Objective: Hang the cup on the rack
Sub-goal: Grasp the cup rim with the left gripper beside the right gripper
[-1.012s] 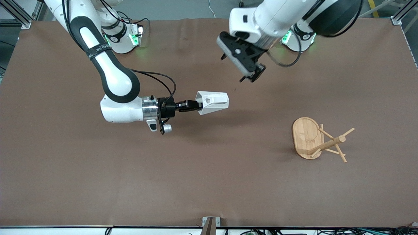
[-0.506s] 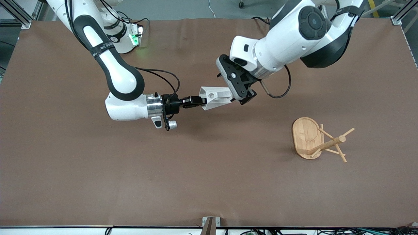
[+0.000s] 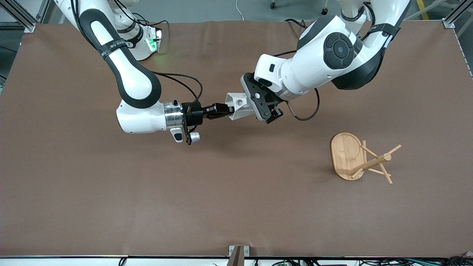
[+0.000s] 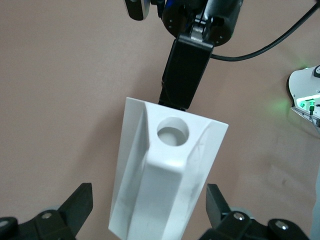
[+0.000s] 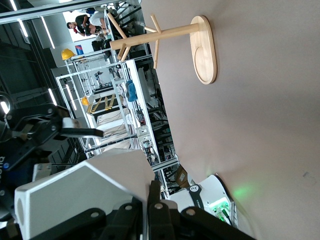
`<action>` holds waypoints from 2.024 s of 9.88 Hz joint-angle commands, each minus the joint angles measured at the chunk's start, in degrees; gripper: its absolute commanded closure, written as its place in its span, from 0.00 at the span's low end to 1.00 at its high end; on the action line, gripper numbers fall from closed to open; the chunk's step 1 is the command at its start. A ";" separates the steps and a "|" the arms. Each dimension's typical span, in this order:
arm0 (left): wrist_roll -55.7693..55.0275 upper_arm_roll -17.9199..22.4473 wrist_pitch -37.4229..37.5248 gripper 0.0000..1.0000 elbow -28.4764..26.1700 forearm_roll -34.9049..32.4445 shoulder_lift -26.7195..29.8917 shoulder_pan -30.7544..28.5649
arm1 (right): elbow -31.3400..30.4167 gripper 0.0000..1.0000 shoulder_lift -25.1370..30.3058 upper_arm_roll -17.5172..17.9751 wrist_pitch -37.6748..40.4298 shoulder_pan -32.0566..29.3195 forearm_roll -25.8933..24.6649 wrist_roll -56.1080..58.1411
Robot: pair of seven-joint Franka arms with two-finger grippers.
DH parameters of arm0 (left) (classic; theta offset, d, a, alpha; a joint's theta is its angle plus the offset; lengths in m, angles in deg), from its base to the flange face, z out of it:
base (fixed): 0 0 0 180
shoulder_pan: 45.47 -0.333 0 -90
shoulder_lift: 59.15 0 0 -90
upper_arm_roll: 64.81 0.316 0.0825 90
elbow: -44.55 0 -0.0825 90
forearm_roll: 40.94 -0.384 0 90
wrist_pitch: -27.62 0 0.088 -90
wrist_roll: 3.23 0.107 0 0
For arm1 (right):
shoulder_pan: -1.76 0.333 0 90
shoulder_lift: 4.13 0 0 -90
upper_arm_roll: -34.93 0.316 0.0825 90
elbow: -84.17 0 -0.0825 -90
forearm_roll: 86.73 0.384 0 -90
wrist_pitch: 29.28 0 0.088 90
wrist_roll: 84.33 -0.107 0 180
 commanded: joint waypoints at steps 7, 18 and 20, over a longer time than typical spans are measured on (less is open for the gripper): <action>2.62 -0.19 -6.66 0.04 -3.75 -0.27 -2.11 0.91 | -2.70 1.00 3.05 0.93 0.30 -1.16 1.94 0.30; 3.94 -0.28 -4.12 1.00 -4.98 -1.50 -1.23 -0.23 | -2.70 0.00 6.66 1.37 1.88 -2.30 1.60 -5.42; 4.12 -0.19 -4.12 1.00 -4.98 -1.41 -1.23 -0.40 | -2.70 0.00 6.66 1.37 2.06 -3.52 1.07 -5.50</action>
